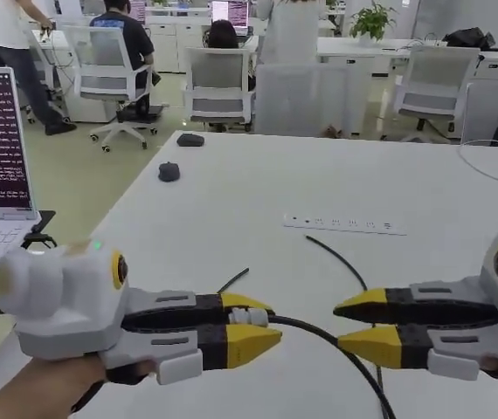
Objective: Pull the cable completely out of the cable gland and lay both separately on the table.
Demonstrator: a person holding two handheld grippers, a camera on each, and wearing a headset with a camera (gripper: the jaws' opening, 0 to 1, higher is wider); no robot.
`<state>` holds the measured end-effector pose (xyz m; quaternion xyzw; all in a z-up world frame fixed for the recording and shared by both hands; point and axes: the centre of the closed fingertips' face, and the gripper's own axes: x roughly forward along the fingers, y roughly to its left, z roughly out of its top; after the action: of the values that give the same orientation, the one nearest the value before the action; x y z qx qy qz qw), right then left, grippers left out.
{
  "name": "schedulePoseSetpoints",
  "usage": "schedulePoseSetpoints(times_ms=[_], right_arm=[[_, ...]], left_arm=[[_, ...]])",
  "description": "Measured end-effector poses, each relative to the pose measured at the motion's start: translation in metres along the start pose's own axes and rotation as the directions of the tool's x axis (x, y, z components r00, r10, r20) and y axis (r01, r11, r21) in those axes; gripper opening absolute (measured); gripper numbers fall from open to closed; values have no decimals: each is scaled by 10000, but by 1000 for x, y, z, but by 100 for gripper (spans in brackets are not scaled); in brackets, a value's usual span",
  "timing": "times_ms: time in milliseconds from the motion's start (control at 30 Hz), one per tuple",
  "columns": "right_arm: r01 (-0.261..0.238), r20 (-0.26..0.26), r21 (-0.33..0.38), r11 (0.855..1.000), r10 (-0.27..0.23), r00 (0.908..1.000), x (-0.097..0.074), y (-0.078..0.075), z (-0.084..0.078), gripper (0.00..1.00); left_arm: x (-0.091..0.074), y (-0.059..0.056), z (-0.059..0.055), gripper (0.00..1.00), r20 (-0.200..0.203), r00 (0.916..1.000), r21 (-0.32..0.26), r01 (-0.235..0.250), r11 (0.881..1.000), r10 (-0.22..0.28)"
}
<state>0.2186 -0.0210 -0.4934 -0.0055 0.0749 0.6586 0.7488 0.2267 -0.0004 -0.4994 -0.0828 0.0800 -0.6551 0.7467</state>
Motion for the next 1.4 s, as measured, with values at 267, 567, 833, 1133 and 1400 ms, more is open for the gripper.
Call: schedulePoseSetpoints(times_ms=[267, 567, 833, 1133, 1400], right_arm=[[-457, -108, -41, 9989, 457, 9989, 16, 3, -1, 14], [-928, -135, 249, 9954, 931, 9956, 19, 5, -6, 3], [-737, -406, 117, 9972, 741, 9964, 21, 5, -4, 3], [-34, -1049, -4, 10000, 33, 9945, 17, 8, -3, 3], [729, -1826, -59, 9973, -728, 9805, 6, -4, -24, 3]], left_arm=[[2, -3, 6, 16, 131, 9999, 27, 106, 9999, -107], [1, -1, 2, 16, -56, 9999, -47, 124, 9999, -124], [-4, -5, 9, 17, -134, 9997, -205, 200, 9996, -203], [-21, -8, 21, 17, -91, 9987, -344, 507, 9981, -510], [-41, 3, 26, 17, -185, 9982, -75, 568, 9984, -570]])
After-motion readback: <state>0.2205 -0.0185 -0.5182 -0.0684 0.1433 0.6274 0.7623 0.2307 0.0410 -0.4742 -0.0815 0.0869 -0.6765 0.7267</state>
